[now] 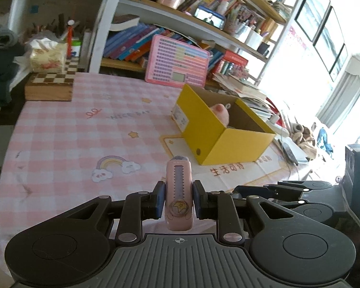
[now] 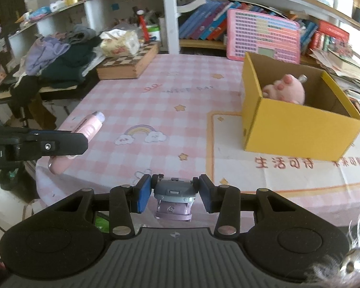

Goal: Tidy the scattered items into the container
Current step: 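Lift the pink stick and grey car and carry them over the yellow box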

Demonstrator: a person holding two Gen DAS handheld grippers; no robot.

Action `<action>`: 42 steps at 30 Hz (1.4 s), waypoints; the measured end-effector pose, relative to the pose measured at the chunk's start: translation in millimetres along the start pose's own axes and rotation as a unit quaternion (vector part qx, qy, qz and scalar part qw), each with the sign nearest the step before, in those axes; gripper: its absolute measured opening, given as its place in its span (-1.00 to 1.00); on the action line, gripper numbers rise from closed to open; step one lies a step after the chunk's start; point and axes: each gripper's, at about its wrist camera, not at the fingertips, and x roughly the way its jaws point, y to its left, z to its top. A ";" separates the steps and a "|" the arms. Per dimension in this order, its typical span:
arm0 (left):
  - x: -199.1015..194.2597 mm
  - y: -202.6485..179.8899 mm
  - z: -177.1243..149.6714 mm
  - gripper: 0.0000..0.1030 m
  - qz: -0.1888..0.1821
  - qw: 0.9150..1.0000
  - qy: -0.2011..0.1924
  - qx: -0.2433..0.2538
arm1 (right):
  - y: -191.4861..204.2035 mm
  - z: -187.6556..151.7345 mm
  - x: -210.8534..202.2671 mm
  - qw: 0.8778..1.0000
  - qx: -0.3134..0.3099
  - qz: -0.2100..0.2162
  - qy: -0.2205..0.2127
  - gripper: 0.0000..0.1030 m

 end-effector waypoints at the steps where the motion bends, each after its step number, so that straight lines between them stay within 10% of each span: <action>1: 1.3 -1.6 -0.2 -0.56 -0.003 1.000 0.002 0.002 | -2.4 -1.5 -0.9 1.000 0.004 -0.003 0.000 -0.21; 42: 111.0 -118.8 14.8 -0.56 -0.078 0.992 0.072 0.063 | -152.2 -29.8 -34.2 0.992 0.101 -0.081 0.009 -0.21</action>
